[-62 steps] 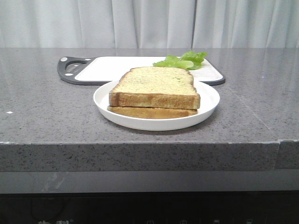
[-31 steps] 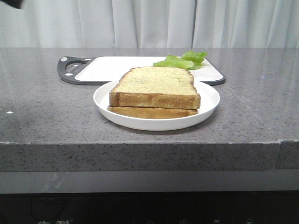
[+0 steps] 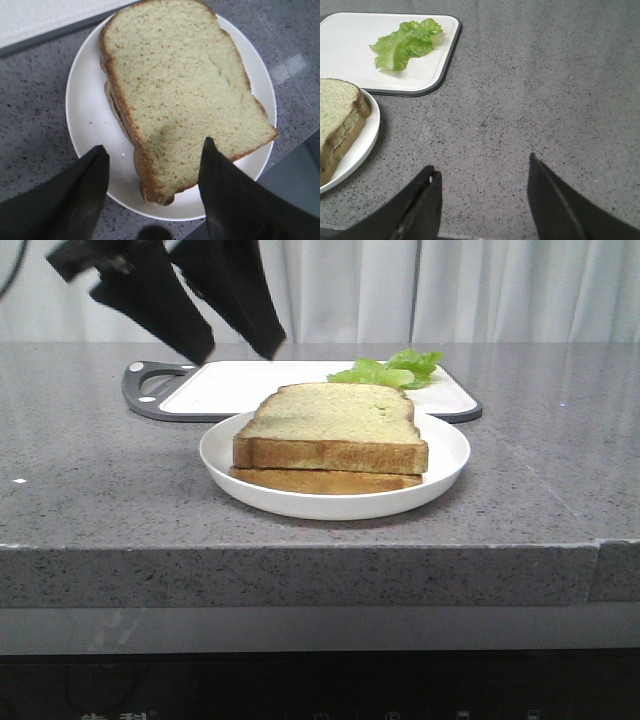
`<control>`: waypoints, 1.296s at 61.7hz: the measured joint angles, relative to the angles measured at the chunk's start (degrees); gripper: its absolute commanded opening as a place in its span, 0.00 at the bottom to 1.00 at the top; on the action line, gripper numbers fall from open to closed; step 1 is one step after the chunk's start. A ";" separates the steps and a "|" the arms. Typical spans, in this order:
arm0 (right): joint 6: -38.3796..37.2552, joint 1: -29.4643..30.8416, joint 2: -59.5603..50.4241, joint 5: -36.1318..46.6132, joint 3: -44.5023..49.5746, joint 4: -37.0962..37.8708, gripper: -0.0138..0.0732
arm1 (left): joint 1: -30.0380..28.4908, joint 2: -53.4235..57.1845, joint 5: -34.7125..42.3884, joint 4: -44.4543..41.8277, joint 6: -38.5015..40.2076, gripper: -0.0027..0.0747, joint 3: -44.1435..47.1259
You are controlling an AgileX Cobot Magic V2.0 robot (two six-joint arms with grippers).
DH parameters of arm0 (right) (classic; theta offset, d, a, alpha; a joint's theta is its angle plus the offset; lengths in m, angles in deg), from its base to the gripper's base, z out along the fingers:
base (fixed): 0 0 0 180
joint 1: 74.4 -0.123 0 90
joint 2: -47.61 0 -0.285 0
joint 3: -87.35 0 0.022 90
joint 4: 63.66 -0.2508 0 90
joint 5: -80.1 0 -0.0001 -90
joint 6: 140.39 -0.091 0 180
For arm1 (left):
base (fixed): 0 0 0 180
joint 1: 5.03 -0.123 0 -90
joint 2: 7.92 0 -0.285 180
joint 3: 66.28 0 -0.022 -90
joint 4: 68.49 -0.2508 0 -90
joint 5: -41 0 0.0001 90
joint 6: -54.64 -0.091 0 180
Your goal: Left arm grabs bread, right arm adds lettuce
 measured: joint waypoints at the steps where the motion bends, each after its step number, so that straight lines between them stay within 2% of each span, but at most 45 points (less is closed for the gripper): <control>1: 0.00 0.00 0.00 0.00 0.00 0.00 0.64 | 0.00 -0.58 -0.32 -0.14 0.40 0.55 -0.54; 12: 0.00 0.00 0.00 0.00 0.00 0.00 0.64 | 0.00 -6.11 -2.20 0.79 2.23 0.54 -3.15; 23: 0.00 0.00 0.00 0.00 0.00 0.00 0.64 | 0.00 -8.64 -2.43 2.45 2.36 0.47 -3.86; 29: 0.00 0.00 0.00 0.00 0.00 0.00 0.64 | 0.00 -9.22 -2.80 2.99 2.45 0.39 -3.98; 40: -0.10 0.00 0.00 0.00 0.00 0.00 0.64 | 0.03 -9.26 -2.80 3.59 2.63 0.18 -4.01; 51: -0.10 0.00 0.00 0.00 0.00 0.00 0.64 | 0.03 -9.26 -2.85 3.72 2.72 0.01 -4.11; 69: -0.10 0.00 0.00 0.00 0.00 0.00 0.64 | 0.12 -7.77 -3.19 3.72 2.72 0.01 -4.11; 80: -0.10 0.00 0.00 1.34 0.00 0.00 0.64 | 0.12 -1.76 -5.22 2.00 2.72 0.01 -4.00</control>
